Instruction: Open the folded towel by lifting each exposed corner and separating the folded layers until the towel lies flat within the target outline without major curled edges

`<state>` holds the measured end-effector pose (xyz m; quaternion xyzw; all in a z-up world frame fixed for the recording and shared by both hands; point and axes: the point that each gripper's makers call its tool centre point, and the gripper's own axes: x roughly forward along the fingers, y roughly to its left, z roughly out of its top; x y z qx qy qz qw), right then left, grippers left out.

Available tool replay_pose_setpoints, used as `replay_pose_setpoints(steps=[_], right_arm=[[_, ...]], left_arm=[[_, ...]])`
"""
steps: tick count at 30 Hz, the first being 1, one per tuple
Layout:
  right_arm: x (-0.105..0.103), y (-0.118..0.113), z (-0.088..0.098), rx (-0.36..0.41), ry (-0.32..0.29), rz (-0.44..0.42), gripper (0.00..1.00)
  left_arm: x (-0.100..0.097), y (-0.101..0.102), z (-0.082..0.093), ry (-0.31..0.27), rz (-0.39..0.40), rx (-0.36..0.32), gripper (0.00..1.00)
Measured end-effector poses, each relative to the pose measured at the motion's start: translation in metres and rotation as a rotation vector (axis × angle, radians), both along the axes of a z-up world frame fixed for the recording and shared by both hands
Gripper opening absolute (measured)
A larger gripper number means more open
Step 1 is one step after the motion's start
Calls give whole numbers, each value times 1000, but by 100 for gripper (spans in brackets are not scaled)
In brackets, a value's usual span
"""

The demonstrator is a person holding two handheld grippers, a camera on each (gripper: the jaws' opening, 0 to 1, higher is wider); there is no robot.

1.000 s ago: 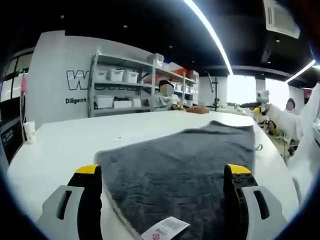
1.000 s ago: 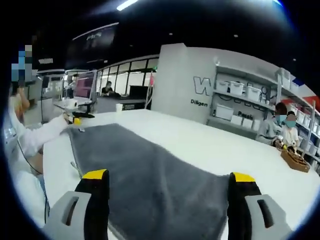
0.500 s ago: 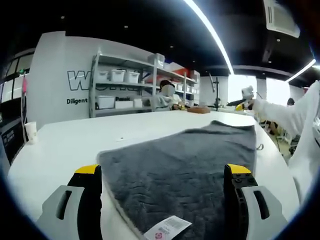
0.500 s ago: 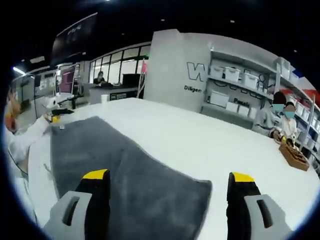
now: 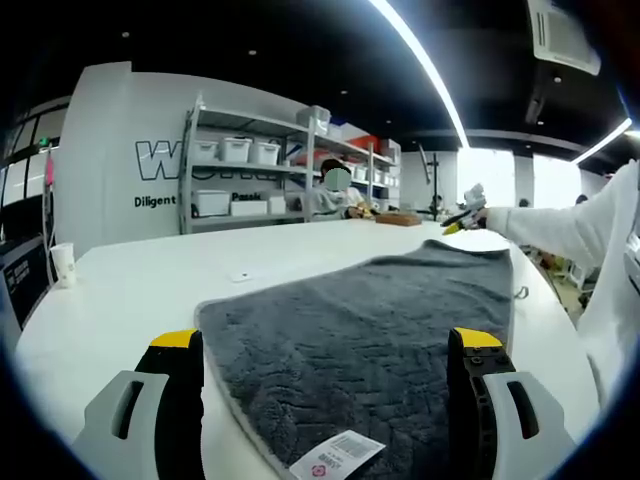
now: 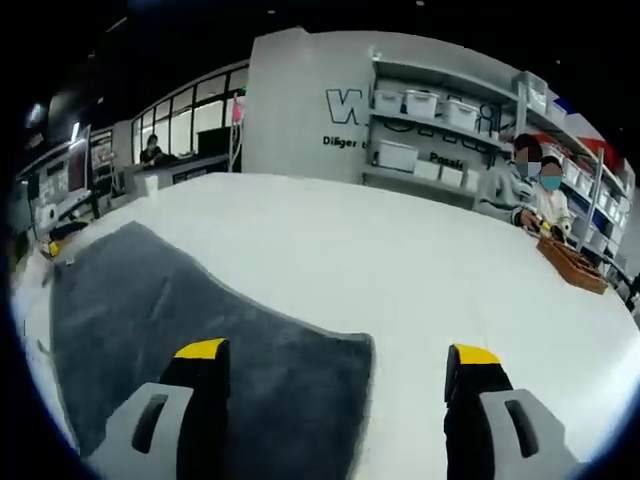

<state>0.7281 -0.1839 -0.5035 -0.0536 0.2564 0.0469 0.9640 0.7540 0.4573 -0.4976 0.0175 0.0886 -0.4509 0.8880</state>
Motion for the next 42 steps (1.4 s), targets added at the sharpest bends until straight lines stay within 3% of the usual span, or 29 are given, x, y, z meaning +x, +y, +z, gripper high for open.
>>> replay_pose_setpoints(steps=[4, 11, 19, 36, 38, 39, 42], right_arm=[[8, -15, -16, -58, 43, -41, 82], [20, -25, -27, -64, 46, -70, 69], [21, -17, -39, -70, 64, -74, 56], [33, -42, -41, -113, 86, -71, 24], [33, -41, -41, -118, 86, -73, 20], [33, -40, -43, -120, 89, -70, 11], [35, -34, -44, -112, 87, -51, 0]], left_arm=[[-1, -1, -1, 1, 2, 6, 100], [1, 1, -2, 0, 7, 12, 100], [1, -1, -5, 3, 4, 26, 100], [1, -2, -7, 5, 3, 36, 100], [1, -2, -7, 4, 2, 37, 100], [1, -2, -7, 4, 3, 37, 100], [1, -3, -9, 8, 6, 41, 100]])
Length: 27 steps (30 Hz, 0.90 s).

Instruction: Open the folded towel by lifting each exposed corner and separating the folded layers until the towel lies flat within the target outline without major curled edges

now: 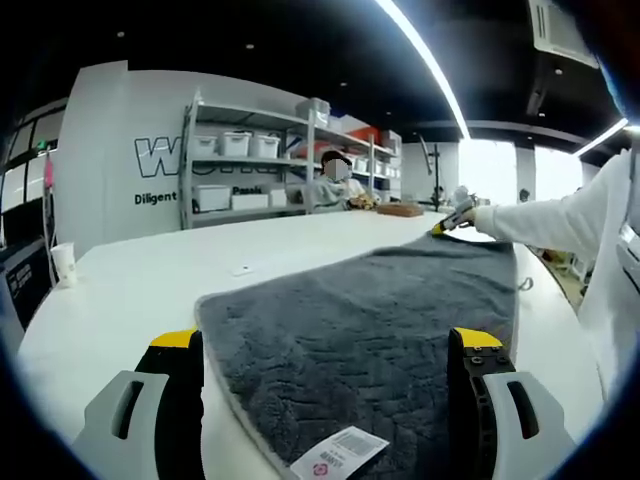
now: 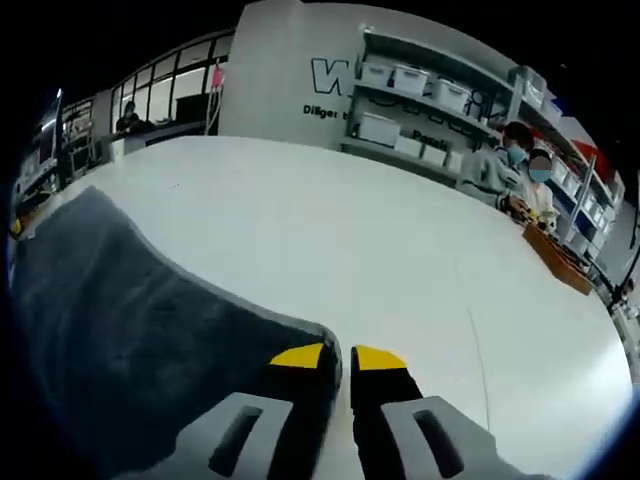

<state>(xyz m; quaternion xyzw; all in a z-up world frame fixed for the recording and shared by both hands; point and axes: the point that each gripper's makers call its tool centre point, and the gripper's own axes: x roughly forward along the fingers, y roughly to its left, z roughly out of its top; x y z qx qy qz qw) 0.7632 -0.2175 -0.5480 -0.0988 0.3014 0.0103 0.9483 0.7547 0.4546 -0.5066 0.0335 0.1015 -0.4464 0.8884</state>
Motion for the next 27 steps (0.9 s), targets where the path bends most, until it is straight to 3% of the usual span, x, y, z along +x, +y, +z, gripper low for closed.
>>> replay_pose_setpoints(steps=[14, 27], right_arm=[[25, -7, 13, -50, -57, -37, 0], [70, -23, 16, -104, -51, -51, 0]], left_arm=[[2, 3, -1, -1, 14, 13, 100], [5, 9, -3, -5, 36, 30, 100]])
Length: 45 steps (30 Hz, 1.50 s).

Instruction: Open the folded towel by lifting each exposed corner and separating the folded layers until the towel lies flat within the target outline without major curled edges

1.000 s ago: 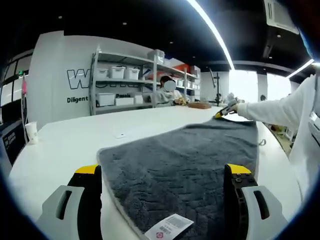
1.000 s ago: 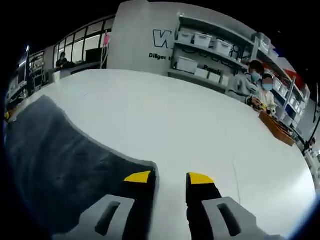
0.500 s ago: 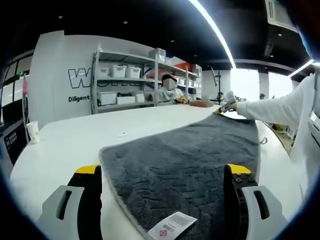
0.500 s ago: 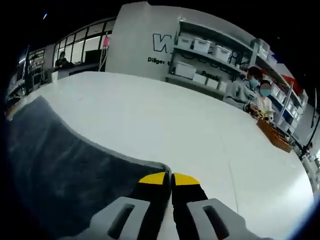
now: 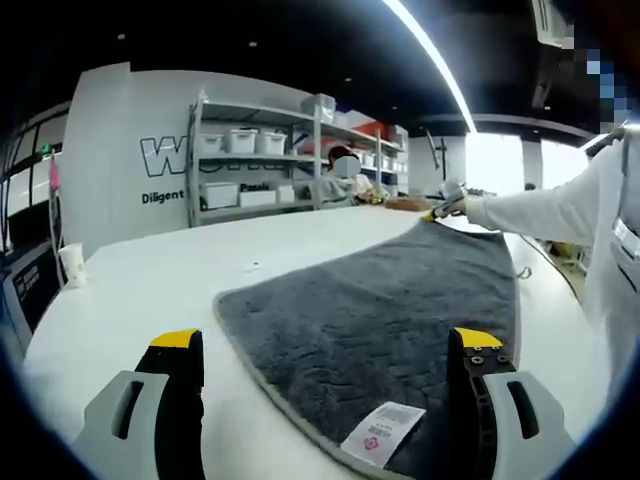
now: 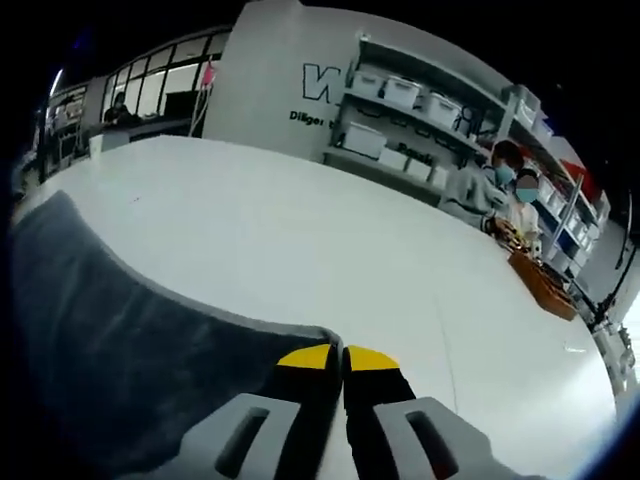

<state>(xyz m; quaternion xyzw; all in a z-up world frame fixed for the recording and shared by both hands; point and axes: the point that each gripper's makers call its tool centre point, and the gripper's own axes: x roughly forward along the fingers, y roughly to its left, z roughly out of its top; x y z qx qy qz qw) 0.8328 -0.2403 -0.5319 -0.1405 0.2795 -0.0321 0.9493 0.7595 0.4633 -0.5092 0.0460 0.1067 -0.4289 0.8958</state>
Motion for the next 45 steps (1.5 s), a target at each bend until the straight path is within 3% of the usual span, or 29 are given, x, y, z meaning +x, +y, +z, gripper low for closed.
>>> replay_pose_setpoints(steps=[10, 17, 26, 35, 37, 40, 42, 45], right_arm=[[30, -9, -5, -40, 26, -9, 0], [34, -12, -6, -26, 19, -15, 1], [26, -17, 7, 44, -50, -34, 17], [1, -27, 33, 60, -100, -28, 37], [-9, -23, 43, 97, -142, -21, 42], [-25, -18, 49, 107, -157, -11, 44], [-26, -19, 57, 138, -178, -6, 46], [-50, -6, 72, 204, -250, 8, 50]], left_arm=[[2, 2, -1, -2, 14, 10, 100], [3, 3, -3, 1, 14, 11, 100], [3, 2, -4, 7, 15, 13, 100], [3, 4, 1, -2, 21, -2, 100], [2, 3, 2, -7, 18, -6, 100], [1, 2, 5, -13, 13, -14, 100], [1, 2, 6, -14, 11, -17, 100], [0, 2, 7, -15, 8, -21, 100]])
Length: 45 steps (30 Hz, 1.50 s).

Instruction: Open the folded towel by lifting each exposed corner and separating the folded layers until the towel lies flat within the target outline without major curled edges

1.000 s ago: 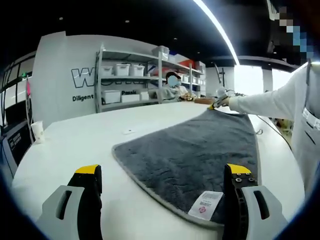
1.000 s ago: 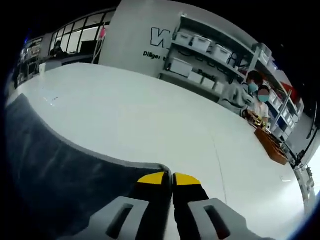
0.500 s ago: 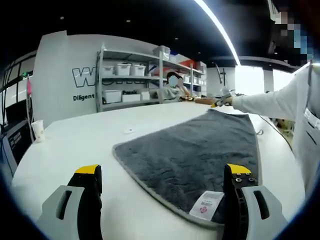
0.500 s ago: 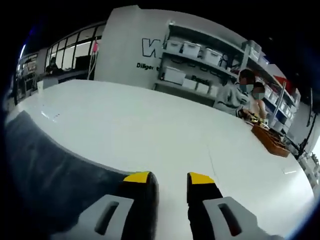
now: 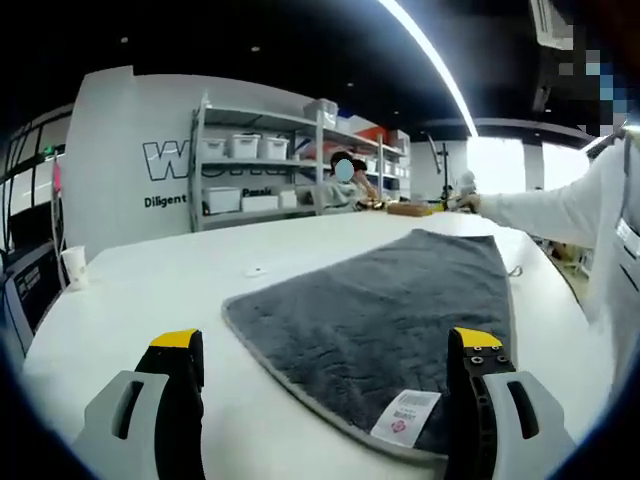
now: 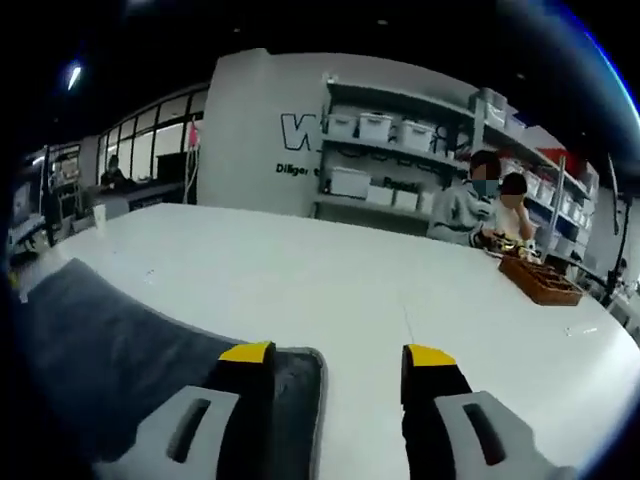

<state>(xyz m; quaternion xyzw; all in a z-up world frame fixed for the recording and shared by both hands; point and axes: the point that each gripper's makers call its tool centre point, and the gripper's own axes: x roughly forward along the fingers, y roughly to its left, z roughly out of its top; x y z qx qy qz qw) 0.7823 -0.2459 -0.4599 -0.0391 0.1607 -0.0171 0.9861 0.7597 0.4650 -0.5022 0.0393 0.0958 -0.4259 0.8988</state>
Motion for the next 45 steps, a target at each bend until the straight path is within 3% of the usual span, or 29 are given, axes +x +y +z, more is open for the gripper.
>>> replay_pose_setpoints(steps=[8, 17, 20, 24, 33, 39, 45], right_arm=[[-38, 29, 39, 94, -102, 69, 60], [-96, 79, 57, 107, -163, 180, 70], [-119, 100, 54, 90, -159, 217, 74], [-142, 110, 52, 89, -152, 240, 83], [-186, 131, 25, 26, -63, 276, 99], [-203, 130, 6, 13, -33, 282, 99], [-215, 118, -18, 61, 10, 226, 99]], left_arm=[[-3, -2, 5, -9, -10, -23, 100], [-6, -6, 8, -13, -29, -37, 100], [-7, -8, 10, -17, -38, -46, 100], [-9, -10, 13, -24, -47, -49, 100], [-14, -12, 21, -44, -60, -67, 100], [-15, -13, 23, -48, -67, -73, 100], [-15, -13, 24, -49, -69, -77, 100]])
